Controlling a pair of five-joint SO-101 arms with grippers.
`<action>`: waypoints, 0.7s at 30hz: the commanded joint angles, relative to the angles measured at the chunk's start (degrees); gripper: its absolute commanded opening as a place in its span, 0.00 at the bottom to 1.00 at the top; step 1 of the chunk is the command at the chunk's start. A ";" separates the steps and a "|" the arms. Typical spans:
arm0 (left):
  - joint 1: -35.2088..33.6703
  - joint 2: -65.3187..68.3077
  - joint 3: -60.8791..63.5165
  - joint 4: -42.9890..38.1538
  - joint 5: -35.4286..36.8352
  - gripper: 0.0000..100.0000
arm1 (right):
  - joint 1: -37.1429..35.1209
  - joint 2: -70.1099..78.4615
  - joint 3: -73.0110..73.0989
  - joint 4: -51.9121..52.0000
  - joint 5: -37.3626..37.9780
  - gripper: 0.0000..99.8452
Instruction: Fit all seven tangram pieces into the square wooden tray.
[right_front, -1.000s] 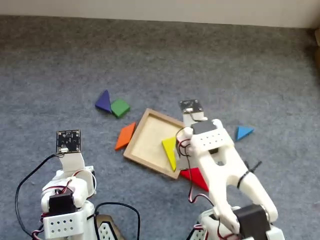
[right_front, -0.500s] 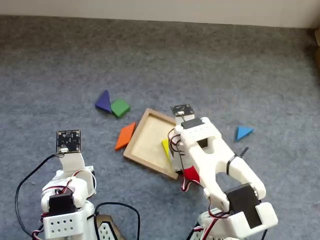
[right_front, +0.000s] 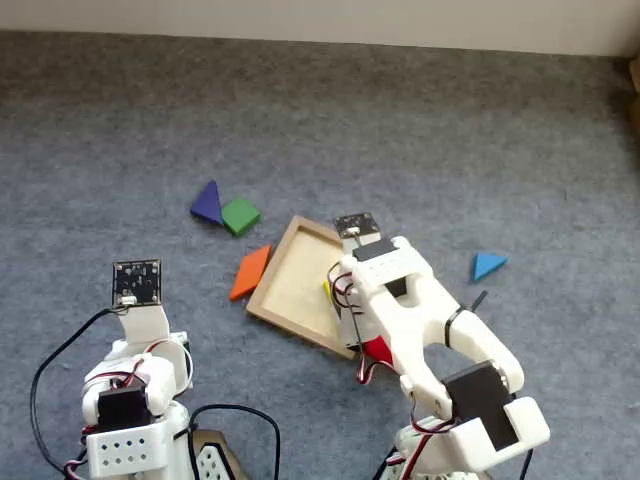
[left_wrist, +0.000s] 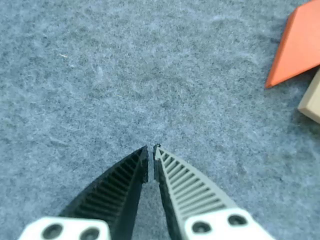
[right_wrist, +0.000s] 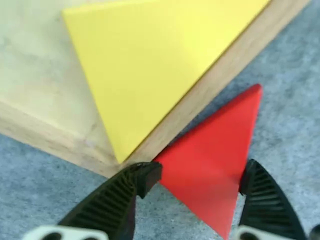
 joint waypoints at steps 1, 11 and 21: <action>-0.40 -1.89 1.10 0.18 0.00 0.04 | -1.36 2.59 0.57 -0.31 -0.44 0.28; -0.40 -1.89 1.10 0.18 0.00 0.04 | -1.36 2.15 1.01 -0.22 0.09 0.07; -0.40 -1.89 1.10 0.18 0.00 0.04 | 0.31 -4.09 -7.78 15.60 5.71 0.00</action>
